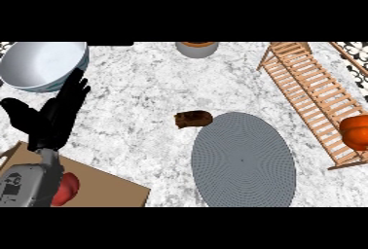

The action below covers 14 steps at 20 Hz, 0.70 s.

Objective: Pick the squash from the placemat and place it in the tiered shelf

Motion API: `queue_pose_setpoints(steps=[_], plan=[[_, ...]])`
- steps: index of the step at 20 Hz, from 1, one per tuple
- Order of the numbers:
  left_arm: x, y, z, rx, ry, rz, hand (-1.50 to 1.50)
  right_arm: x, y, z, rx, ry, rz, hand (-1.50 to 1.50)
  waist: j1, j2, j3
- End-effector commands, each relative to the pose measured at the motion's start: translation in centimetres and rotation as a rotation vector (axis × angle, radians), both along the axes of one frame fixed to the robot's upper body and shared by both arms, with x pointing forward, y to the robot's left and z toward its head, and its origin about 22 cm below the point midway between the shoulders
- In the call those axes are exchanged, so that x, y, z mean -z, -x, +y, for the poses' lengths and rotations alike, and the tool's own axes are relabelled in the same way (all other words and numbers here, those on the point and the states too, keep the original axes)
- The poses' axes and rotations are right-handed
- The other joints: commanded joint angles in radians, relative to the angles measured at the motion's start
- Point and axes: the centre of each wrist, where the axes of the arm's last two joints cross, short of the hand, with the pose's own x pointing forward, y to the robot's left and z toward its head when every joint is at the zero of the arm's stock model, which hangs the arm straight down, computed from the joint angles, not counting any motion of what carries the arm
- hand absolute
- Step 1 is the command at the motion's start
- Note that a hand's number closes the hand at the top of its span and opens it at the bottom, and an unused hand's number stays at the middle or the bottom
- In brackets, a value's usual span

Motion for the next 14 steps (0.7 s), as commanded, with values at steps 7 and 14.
queue_pose_setpoints(steps=[7,14], plan=[[0.4,0.1,0.7,-0.027,0.003,0.007,0.0,-3.1,4.1,-6.3,-0.154,-0.201,0.128,-1.5,-0.016,-0.003,-0.001],[0.6,-0.3,1.6,-0.029,0.004,0.001,0.0,-4.7,12.4,-13.7,-0.207,-0.2,0.07,-1.5,-0.025,-0.003,0.0]])
